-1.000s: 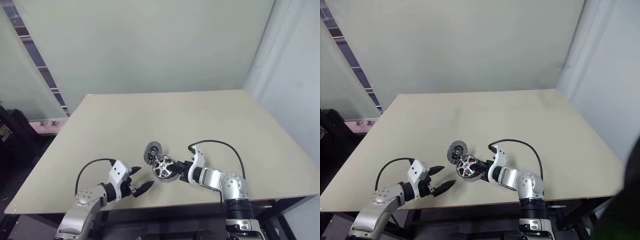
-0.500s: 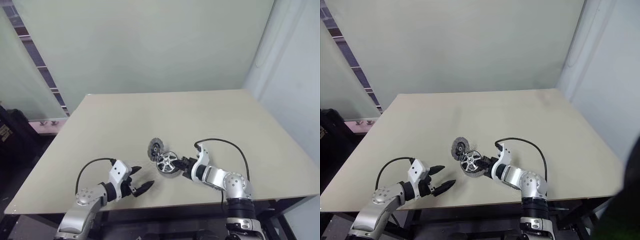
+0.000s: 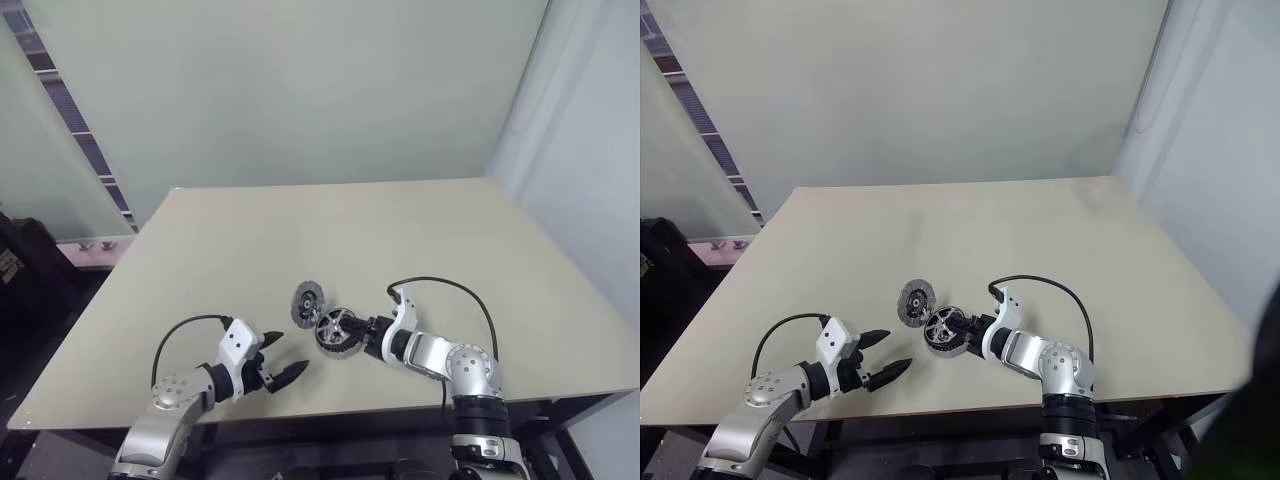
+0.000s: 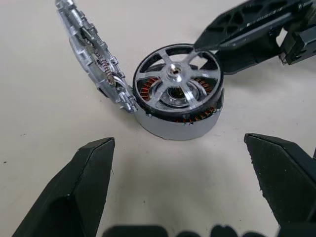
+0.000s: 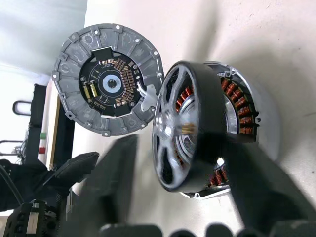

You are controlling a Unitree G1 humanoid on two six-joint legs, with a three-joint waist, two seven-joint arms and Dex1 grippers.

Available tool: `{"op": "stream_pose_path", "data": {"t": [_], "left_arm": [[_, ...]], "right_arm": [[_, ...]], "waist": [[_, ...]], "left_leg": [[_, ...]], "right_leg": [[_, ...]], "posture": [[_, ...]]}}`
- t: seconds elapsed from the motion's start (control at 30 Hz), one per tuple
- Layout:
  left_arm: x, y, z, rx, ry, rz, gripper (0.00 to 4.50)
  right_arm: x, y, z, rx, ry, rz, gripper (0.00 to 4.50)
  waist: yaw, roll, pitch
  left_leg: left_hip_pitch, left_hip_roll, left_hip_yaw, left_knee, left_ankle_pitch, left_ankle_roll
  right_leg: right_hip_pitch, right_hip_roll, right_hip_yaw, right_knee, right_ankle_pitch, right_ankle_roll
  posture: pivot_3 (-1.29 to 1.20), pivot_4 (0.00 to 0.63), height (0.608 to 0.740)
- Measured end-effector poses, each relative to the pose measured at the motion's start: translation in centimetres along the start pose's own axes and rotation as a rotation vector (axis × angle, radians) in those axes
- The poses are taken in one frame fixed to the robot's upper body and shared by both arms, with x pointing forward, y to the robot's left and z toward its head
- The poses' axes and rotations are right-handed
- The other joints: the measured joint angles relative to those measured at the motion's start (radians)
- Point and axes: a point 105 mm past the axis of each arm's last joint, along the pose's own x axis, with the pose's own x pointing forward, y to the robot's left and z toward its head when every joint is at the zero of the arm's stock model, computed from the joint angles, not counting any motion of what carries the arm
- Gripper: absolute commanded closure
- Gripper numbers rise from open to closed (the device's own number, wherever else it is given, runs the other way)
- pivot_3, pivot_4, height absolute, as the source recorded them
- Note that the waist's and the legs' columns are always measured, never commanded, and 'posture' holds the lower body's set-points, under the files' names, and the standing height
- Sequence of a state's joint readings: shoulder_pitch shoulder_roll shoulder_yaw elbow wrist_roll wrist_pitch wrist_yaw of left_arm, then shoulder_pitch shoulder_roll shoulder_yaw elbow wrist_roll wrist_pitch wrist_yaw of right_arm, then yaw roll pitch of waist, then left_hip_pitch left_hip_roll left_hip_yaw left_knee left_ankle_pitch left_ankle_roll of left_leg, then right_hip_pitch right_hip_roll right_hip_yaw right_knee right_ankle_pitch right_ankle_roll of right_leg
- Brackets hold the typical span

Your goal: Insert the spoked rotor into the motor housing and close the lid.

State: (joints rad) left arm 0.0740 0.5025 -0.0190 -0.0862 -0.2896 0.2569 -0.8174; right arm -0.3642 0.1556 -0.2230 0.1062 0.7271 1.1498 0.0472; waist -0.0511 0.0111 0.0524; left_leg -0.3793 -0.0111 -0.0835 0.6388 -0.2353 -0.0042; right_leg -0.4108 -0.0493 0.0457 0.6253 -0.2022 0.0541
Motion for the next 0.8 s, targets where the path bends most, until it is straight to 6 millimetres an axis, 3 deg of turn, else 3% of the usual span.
{"op": "stream_pose_path", "data": {"t": [0.07,0.37,0.63,0.73,0.8], "left_arm": [[0.0,0.0,0.0,0.002,-0.002,0.0,0.0],[0.1,-0.1,0.0,0.003,-0.003,-0.004,0.0],[0.1,-0.1,0.0,0.002,-0.003,-0.005,0.0],[0.1,-0.1,-0.1,0.0,-0.001,-0.004,0.0],[0.1,0.0,0.0,0.003,-0.003,-0.004,0.0]], "right_arm": [[0.1,0.4,0.1,-0.011,-0.004,0.012,0.02],[-0.7,0.4,0.5,-0.061,-0.001,-0.001,0.02],[-3.3,-0.3,3.3,-0.454,-0.064,-0.144,0.02],[-2.7,0.6,3.3,-0.555,-0.104,-0.118,0.58],[-2.0,1.5,2.9,-0.618,-0.119,-0.085,1.33]], "waist": [[0.0,0.0,0.0],[0.0,0.0,0.0],[0.0,0.0,0.0],[-0.005,0.0,0.0],[-0.005,0.0,0.0]], "left_leg": [[0.001,0.0,0.0,0.0,0.0,0.0],[0.0,0.0,0.0,0.0,0.0,0.0],[0.0,0.0,0.001,0.0,0.0,0.0],[0.0,0.001,0.002,0.0,0.0,0.0],[0.0,0.001,0.001,0.0,0.0,0.0]], "right_leg": [[0.0,0.0,0.0,0.0,0.0,0.0],[0.0,0.0,0.0,0.0,0.0,0.0],[0.0,0.0,0.0,-0.001,0.0,0.0],[0.0,0.0,-0.001,-0.001,0.0,0.0],[0.0,0.0,-0.001,-0.001,0.0,0.0]], "posture": [[0.0,0.0,0.74],[0.0,0.0,0.74],[0.0,0.0,0.74],[0.0,0.0,0.74],[0.0,0.0,0.74]]}}
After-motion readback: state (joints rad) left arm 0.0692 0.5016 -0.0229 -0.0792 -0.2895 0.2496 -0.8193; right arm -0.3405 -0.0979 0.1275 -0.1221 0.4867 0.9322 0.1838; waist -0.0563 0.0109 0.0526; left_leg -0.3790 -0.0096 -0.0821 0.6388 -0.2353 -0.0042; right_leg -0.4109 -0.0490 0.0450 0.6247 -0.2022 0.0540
